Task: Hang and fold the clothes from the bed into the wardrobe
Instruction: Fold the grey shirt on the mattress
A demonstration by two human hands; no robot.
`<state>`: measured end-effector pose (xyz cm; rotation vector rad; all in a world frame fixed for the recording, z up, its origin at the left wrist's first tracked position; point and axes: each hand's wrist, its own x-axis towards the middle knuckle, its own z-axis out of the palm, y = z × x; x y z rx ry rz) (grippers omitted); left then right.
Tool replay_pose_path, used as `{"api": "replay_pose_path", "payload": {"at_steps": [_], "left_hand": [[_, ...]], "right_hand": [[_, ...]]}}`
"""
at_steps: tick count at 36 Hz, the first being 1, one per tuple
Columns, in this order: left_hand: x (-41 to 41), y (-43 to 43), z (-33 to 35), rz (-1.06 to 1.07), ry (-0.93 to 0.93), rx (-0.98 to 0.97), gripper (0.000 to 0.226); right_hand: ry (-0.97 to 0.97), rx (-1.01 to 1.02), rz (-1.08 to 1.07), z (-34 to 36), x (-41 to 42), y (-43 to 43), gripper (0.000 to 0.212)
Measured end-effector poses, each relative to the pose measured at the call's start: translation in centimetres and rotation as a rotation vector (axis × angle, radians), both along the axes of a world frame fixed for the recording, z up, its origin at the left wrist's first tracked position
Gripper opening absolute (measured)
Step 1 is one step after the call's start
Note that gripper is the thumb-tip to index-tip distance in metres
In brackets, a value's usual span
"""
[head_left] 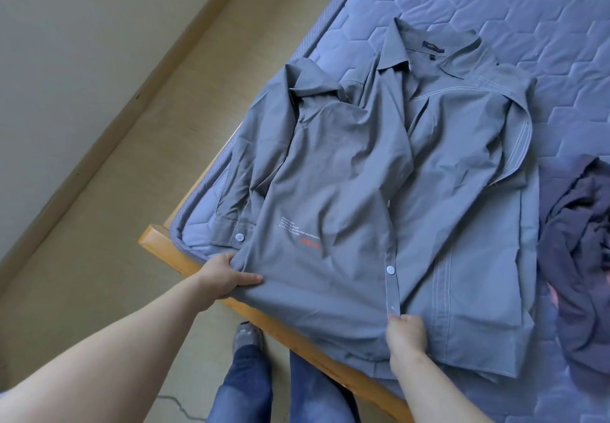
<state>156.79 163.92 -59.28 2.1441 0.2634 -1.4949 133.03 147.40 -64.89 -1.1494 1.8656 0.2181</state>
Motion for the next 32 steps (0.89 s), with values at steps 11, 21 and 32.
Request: {"api": "replay_pose_path", "payload": {"at_steps": [11, 21, 32], "left_hand": [[-0.7, 4.0, -0.4, 0.294, -0.067, -0.056, 0.025], [-2.2, 4.9, -0.4, -0.076, -0.357, 0.27, 0.072], [-9.5, -6.9, 0.3, -0.551, -0.418, -0.031, 0.037]], "right_hand": [[-0.045, -0.022, 0.065, 0.6, 0.3, 3.1, 0.035], [-0.133, 0.032, -0.077, 2.3, -2.5, 6.6, 0.024], [0.095, -0.239, 0.365, 5.9, -6.6, 0.8, 0.026]]}}
